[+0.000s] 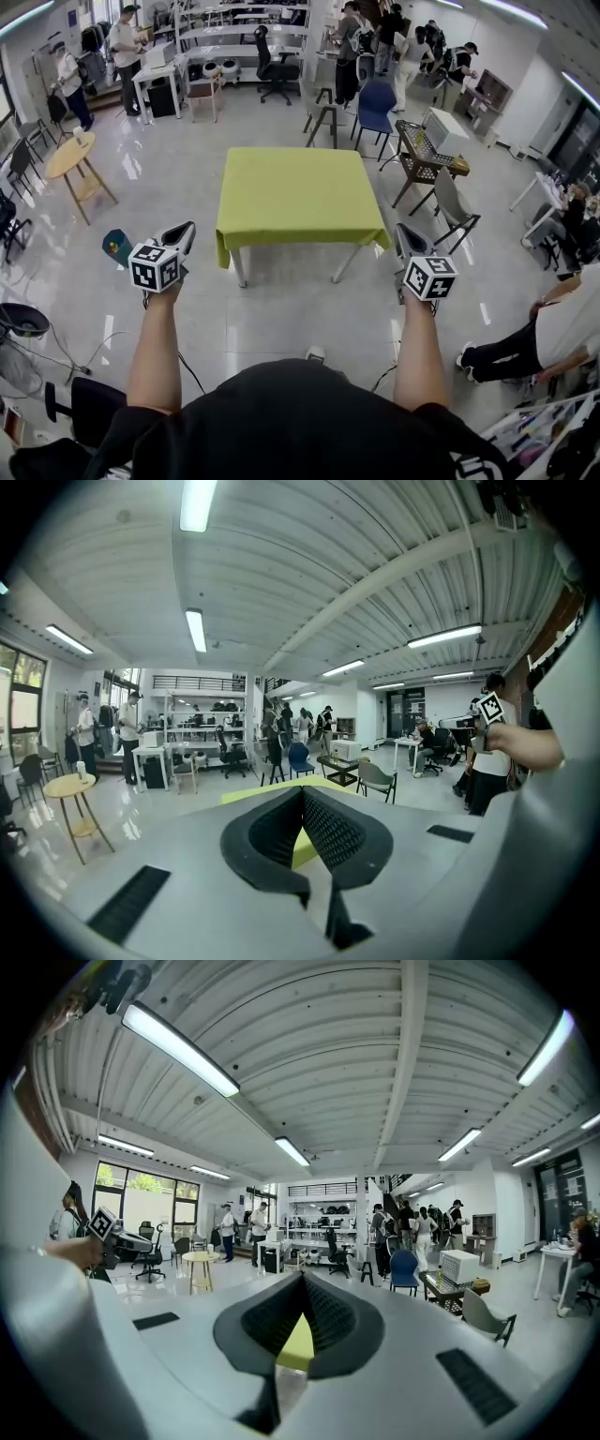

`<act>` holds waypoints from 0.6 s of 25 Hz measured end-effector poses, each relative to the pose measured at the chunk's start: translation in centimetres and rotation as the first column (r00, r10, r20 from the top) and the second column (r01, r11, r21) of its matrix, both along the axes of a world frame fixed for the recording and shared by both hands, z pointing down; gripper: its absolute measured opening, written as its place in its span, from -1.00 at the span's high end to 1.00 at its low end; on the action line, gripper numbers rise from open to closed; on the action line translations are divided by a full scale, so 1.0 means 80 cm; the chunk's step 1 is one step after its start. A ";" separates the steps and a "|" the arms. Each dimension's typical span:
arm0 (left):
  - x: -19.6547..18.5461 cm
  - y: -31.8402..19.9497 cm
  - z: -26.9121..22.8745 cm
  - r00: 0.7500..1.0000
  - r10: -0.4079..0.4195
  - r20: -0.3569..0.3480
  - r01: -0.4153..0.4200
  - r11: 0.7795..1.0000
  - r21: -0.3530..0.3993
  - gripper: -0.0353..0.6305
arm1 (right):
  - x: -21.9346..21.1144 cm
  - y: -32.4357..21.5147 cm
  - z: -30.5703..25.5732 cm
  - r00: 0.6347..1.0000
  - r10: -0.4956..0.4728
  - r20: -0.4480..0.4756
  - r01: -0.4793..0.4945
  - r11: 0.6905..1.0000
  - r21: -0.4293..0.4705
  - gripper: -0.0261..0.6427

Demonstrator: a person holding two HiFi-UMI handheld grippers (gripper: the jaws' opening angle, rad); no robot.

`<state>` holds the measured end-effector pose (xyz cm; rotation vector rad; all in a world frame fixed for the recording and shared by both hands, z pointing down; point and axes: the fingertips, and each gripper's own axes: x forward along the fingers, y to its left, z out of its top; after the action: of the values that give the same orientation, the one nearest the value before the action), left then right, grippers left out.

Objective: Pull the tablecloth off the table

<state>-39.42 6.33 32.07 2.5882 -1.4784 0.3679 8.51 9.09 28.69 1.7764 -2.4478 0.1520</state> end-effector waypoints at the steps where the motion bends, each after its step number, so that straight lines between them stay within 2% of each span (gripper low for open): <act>1: 0.003 -0.005 0.004 1.000 0.001 0.001 -0.001 1.000 -0.003 0.83 | 0.002 -0.005 0.003 1.000 0.001 -0.002 -0.001 1.000 0.000 0.89; 4: 0.015 -0.022 0.016 1.000 -0.005 0.007 0.005 1.000 -0.012 0.83 | 0.011 -0.024 0.015 1.000 -0.001 -0.011 0.001 1.000 -0.007 0.89; 8: 0.048 -0.055 0.018 1.000 -0.013 0.015 0.014 1.000 -0.016 0.83 | 0.050 -0.054 0.027 1.000 0.002 -0.014 -0.003 1.000 -0.025 0.89; 15: 0.097 -0.141 0.034 0.999 -0.039 0.023 0.039 0.999 -0.024 0.83 | 0.105 -0.150 0.055 1.000 -0.007 -0.017 0.006 0.999 -0.049 0.89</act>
<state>-31.62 -4.94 34.77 2.5408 -1.5198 0.4088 16.89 -2.88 33.08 1.7426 -2.4160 0.1930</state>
